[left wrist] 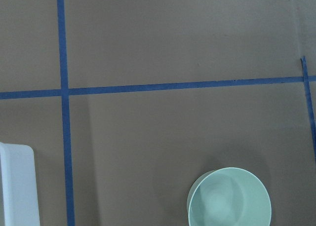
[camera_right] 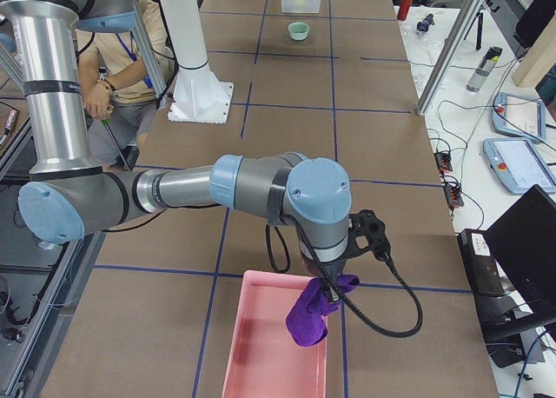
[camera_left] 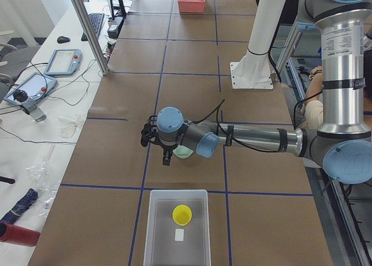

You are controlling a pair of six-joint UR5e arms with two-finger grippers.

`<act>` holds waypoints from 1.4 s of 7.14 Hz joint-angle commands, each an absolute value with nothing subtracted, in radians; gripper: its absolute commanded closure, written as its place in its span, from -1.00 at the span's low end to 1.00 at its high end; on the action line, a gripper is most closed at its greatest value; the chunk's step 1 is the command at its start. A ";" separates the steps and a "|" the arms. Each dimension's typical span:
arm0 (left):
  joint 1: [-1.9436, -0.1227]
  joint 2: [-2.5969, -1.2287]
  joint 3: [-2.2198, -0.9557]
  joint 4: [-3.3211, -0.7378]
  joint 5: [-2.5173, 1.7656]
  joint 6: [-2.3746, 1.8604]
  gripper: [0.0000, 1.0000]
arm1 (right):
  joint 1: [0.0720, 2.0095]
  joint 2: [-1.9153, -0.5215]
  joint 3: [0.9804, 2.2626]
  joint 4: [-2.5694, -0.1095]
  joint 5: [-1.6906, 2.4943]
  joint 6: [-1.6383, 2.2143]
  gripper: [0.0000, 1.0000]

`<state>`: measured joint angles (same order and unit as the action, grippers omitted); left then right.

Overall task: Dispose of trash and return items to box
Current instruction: 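Carry the purple cloth into the pink bin and release it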

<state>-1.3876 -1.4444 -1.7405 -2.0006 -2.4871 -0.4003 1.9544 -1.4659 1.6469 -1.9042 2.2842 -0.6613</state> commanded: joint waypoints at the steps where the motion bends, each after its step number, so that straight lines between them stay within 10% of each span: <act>1: -1.367 -1.442 -1.736 -2.055 -2.487 -0.457 -1.00 | 1.936 -1.607 1.632 -1.765 2.284 -0.657 1.00; 10: -1.157 -1.436 -1.709 -2.052 -2.344 -0.460 -1.00 | 1.804 -1.620 1.457 -1.532 2.290 -0.545 1.00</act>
